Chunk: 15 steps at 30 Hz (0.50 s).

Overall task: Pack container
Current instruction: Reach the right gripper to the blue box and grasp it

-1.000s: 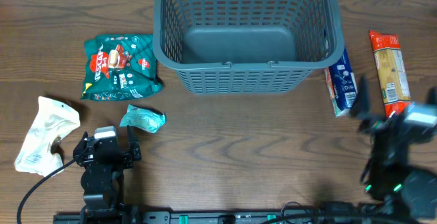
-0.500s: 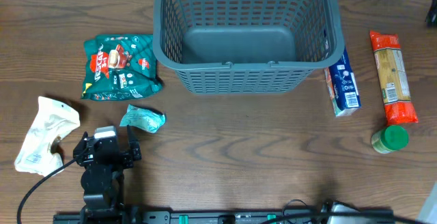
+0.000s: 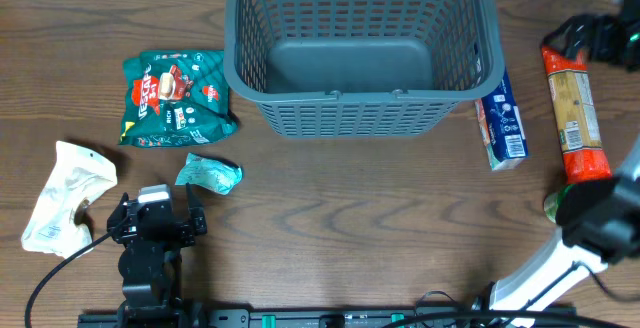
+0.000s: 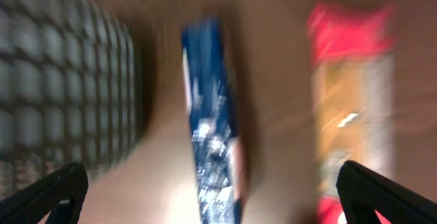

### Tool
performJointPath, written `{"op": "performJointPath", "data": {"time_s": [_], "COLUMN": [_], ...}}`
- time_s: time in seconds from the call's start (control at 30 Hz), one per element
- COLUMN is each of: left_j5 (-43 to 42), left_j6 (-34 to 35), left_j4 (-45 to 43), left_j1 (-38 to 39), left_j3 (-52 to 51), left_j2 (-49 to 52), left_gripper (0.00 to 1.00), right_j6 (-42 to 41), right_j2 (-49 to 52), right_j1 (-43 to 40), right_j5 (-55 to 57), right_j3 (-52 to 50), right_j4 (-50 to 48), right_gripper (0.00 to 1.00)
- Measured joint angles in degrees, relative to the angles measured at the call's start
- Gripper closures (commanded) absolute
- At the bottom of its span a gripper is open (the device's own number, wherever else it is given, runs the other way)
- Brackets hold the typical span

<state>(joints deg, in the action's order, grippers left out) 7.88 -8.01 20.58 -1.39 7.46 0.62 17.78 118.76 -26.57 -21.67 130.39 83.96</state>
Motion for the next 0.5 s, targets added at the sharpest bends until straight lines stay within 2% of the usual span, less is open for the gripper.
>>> {"op": "performJointPath", "data": {"time_s": [0.2, 0.5], "left_j5": [0.0, 0.0], "left_j6": [0.0, 0.0], "left_j4": [0.0, 0.0], "left_j1": [0.0, 0.0], "left_j3": [0.0, 0.0], "left_j2": [0.0, 0.0], "left_gripper": [0.02, 0.02], "right_j6": [2.08, 6.03], "right_j2": [9.88, 16.13], "right_j1": [1.49, 3.37], "right_j5": [5.03, 5.68], "right_j3": [0.0, 0.0], "right_j4": [6.6, 7.06], "right_gripper": [0.01, 0.01]}}
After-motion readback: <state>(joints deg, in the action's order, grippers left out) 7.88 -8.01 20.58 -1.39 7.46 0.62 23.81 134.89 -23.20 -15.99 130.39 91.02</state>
